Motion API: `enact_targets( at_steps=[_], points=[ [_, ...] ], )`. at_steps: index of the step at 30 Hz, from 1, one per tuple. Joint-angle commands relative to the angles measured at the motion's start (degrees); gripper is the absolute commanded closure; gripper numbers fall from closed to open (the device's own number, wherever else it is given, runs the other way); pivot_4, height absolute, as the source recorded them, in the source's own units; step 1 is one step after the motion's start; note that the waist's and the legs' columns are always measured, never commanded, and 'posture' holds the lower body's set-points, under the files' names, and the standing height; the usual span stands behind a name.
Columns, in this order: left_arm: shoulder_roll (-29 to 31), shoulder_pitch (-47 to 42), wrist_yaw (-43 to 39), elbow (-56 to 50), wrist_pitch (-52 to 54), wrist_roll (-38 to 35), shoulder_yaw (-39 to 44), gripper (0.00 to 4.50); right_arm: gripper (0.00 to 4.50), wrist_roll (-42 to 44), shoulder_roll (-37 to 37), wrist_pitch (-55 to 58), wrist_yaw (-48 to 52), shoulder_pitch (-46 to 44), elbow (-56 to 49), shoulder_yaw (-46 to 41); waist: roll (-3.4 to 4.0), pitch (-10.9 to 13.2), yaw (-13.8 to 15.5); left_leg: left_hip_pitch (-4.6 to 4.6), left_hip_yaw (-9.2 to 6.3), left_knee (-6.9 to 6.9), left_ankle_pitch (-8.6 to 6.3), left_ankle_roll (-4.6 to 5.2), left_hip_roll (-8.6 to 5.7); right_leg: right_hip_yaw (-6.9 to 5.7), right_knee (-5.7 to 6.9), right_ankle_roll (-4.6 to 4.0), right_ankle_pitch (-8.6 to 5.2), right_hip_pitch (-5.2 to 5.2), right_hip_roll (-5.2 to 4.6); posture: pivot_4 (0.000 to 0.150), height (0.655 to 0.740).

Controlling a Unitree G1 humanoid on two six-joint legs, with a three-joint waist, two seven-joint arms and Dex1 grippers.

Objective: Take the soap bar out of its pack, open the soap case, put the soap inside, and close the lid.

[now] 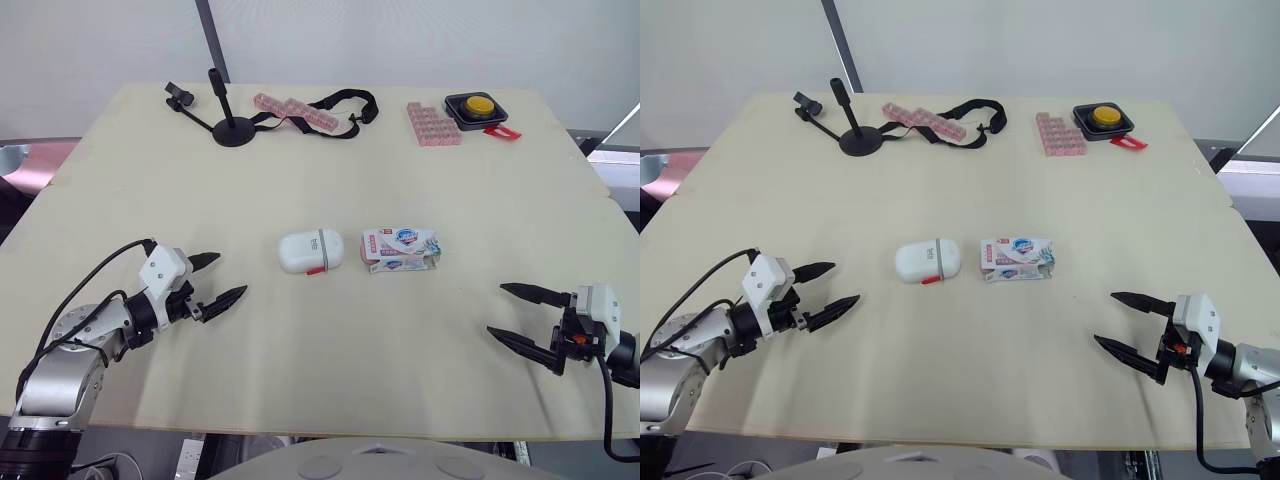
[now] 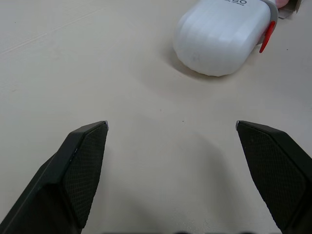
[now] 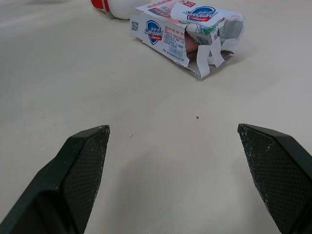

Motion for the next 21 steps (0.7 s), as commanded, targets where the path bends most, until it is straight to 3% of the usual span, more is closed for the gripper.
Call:
enact_targets(
  at_steps=[1,21],
  points=[
    [0.86,-0.54,-0.61,0.33,-1.92,0.41,1.03,0.02,0.00,0.16,-0.64,-1.12,0.15,-0.04,-0.94,-1.14,0.00,0.00,0.00,0.00,0.00,0.00,0.00,0.00,0.00,0.00,0.00,0.00,0.00,0.00,0.00,0.150,0.7395],
    [-0.02,-0.51,-2.74,0.03,-3.64,-1.19,1.39,0.02,0.00,0.13,-2.31,1.04,-0.19,-0.90,-2.95,-0.79,0.00,0.00,0.01,-0.01,-0.06,0.04,0.00,0.01,0.00,-0.05,0.01,0.00,0.00,0.01,-0.01,0.150,0.7395]
  ],
)
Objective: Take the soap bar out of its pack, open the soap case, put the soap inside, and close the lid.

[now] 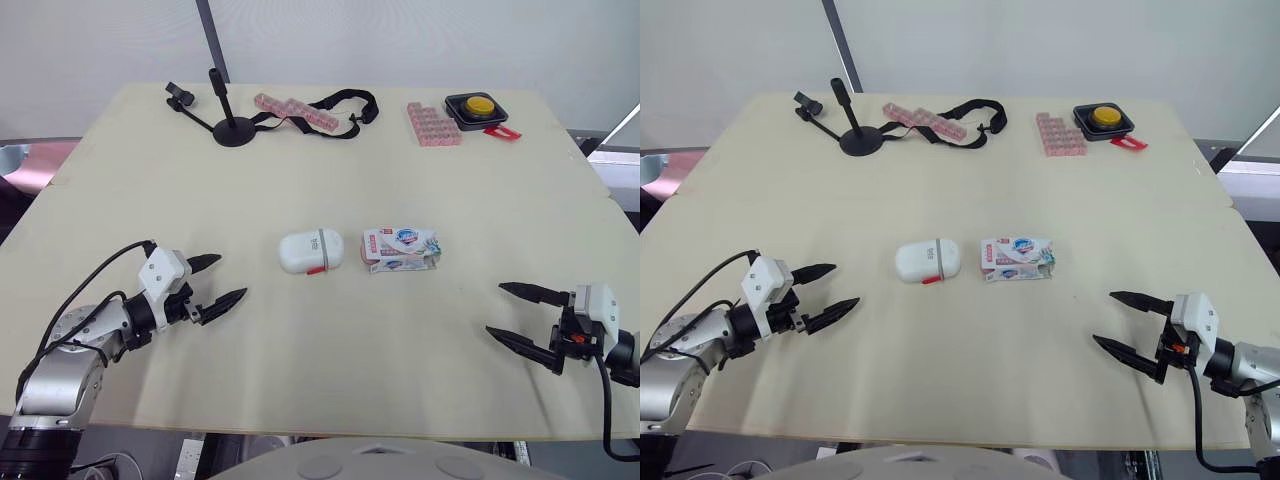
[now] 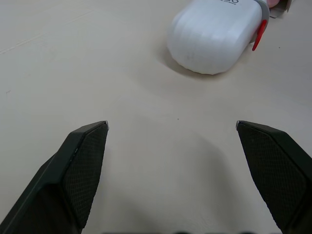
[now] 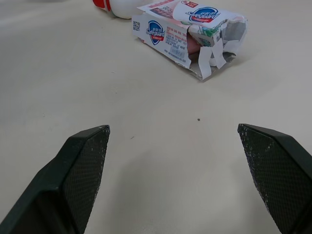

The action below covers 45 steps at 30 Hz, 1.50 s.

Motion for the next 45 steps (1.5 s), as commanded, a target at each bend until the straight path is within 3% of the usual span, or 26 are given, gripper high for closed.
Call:
enact_targets(
  at_steps=[1,7,12,25,32,45],
  points=[
    [0.27,-0.98,-1.16,-2.33,-1.45,-2.11,1.71,0.02,0.00,0.51,-2.45,1.32,0.04,-2.39,-1.34,-0.88,0.00,0.00,-0.03,0.00,0.00,0.00,0.00,0.00,0.00,0.00,0.00,0.00,0.00,0.00,0.00,0.150,0.7395],
    [2.56,-2.85,-8.02,-7.19,0.28,-7.34,0.34,0.02,0.00,-1.20,-7.49,4.53,3.21,-14.11,2.04,3.04,0.02,0.00,-0.16,0.04,-0.02,0.09,0.06,0.03,-0.01,0.00,0.17,-0.01,0.00,0.04,-0.01,0.150,0.7395],
    [2.84,-3.29,-10.65,-12.40,4.15,-11.51,-2.92,0.02,0.00,-6.07,-10.19,8.38,8.05,-28.65,7.21,12.36,0.06,-0.01,0.08,-0.01,-0.02,0.15,0.07,0.02,-0.02,-0.02,0.23,-0.01,0.00,-0.09,0.03,0.150,0.7395],
    [-3.11,5.19,-7.38,-14.73,-1.51,-8.31,-5.38,0.02,0.00,-18.66,-2.45,6.18,13.48,-58.13,28.40,27.65,0.09,-0.01,0.10,-0.25,-0.03,0.53,0.07,0.01,0.07,-0.05,0.62,-0.01,0.00,-0.30,0.10,0.150,0.7395],
    [-3.41,6.88,-7.98,-15.58,-3.45,-7.63,-6.37,0.02,0.00,-22.58,1.45,2.82,16.56,-63.53,36.59,31.80,0.08,-0.01,0.38,-0.42,-0.04,0.76,0.07,0.01,0.07,-0.05,0.92,-0.03,-0.01,-0.55,0.06,0.150,0.7395],
    [-3.68,7.96,-5.78,-16.99,-3.48,-7.08,-6.99,0.02,0.00,-20.07,0.38,2.76,17.01,-62.63,37.20,36.38,0.09,-0.01,0.33,-0.85,-0.03,1.08,0.08,0.02,0.12,-0.05,1.25,-0.03,-0.01,-1.00,0.11,0.150,0.7395]
  ],
)
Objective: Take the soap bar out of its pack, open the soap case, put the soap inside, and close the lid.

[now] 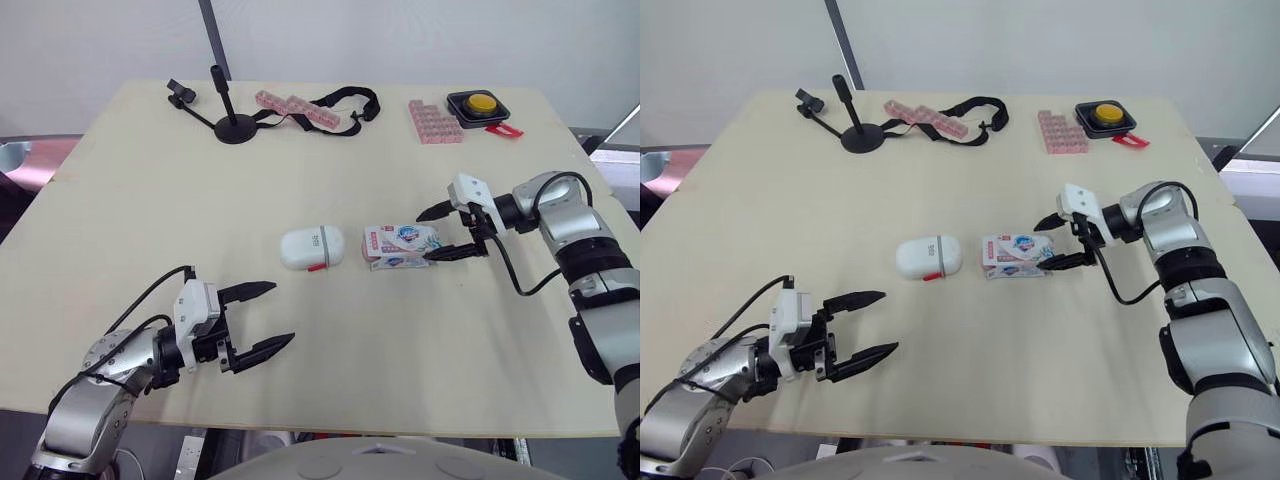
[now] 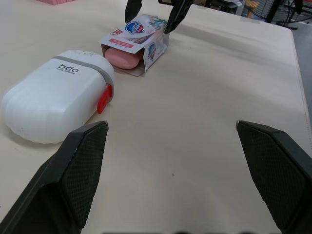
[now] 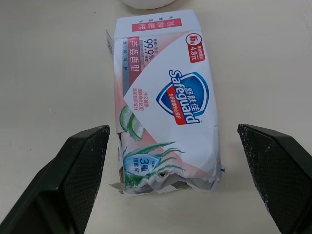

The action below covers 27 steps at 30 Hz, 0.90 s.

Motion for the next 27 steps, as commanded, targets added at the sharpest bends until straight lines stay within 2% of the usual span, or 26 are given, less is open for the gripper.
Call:
enact_targets(
  at_steps=[1,19,26,27],
  points=[
    [-0.01,-0.14,0.94,-2.54,-0.23,-0.16,-0.44,0.02,0.00,1.24,-0.99,-1.74,3.44,-0.12,-0.08,-0.28,0.00,0.00,-0.03,-0.01,0.00,0.01,0.00,0.00,0.00,0.00,0.00,0.00,0.00,0.00,0.00,0.150,0.7395],
    [0.21,-1.71,2.99,-2.90,1.70,-0.72,-1.19,0.02,0.00,1.50,-0.03,-3.04,3.44,2.59,-1.58,-0.84,0.00,0.00,0.02,-0.10,0.00,0.06,0.00,0.00,0.01,0.00,0.07,0.00,0.00,-0.10,0.01,0.150,0.7395],
    [0.23,-1.06,3.46,-3.32,1.91,-0.81,-0.99,0.00,2.14,1.01,0.17,-2.90,3.39,2.88,-1.94,-1.45,0.00,0.00,0.01,-0.10,0.00,0.06,0.00,0.00,0.00,0.00,0.07,0.00,0.00,-0.10,0.01,0.150,0.7395],
    [0.24,-0.94,3.51,-3.38,1.92,-0.82,-0.97,0.00,2.14,1.00,0.20,-2.81,3.39,2.91,-2.07,-1.54,0.00,0.00,0.02,-0.10,0.00,0.06,0.00,0.00,0.00,0.00,0.07,0.00,0.00,-0.10,0.01,0.150,0.7395]
  ],
)
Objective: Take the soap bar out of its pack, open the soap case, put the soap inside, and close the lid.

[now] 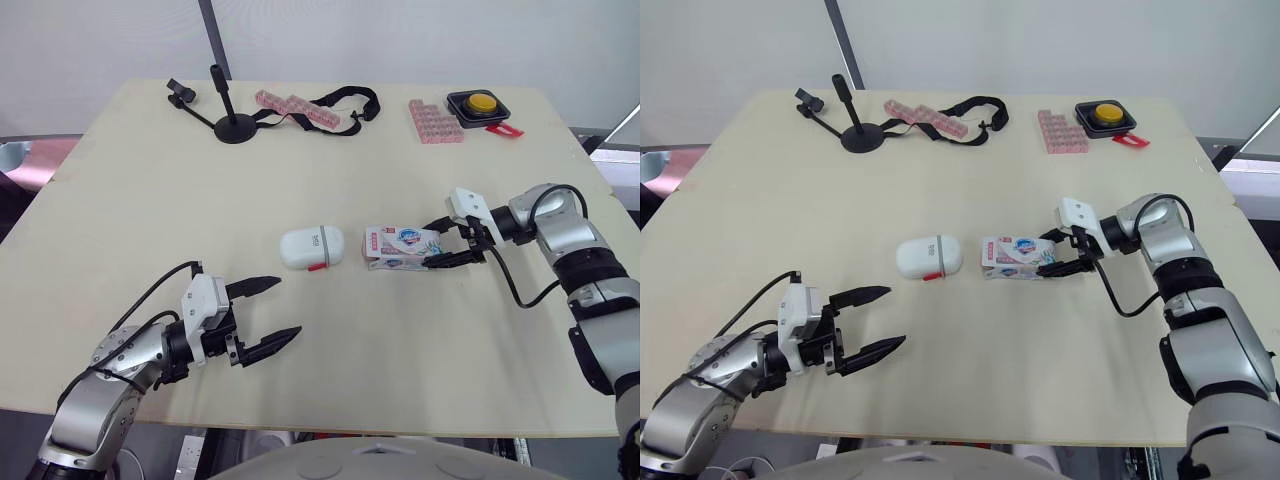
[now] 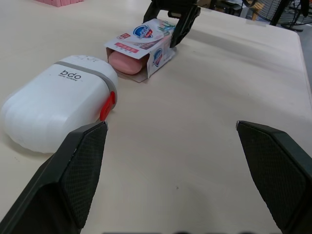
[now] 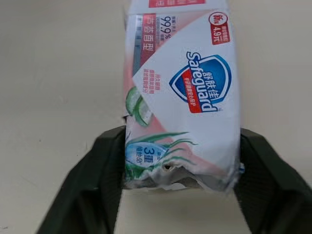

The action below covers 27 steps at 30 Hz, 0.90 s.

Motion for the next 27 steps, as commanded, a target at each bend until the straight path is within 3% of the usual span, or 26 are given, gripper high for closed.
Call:
enact_targets(
  at_steps=[1,27],
  points=[
    [0.33,0.45,0.27,-2.24,-0.24,-0.79,0.75,0.00,2.14,0.53,-0.21,-0.60,3.24,0.10,-1.67,-1.95,0.00,0.00,0.03,0.00,0.00,0.00,0.00,0.00,0.00,0.00,0.00,0.00,0.00,0.00,0.00,0.150,0.7395],
    [0.05,0.39,1.52,-1.14,-0.44,0.00,0.13,0.00,2.14,1.27,-1.30,3.43,3.16,0.78,-7.73,-3.28,0.00,0.00,0.06,0.00,0.00,0.01,0.00,0.00,0.00,0.00,0.02,0.00,0.00,0.00,0.01,0.150,0.7395]
  ],
)
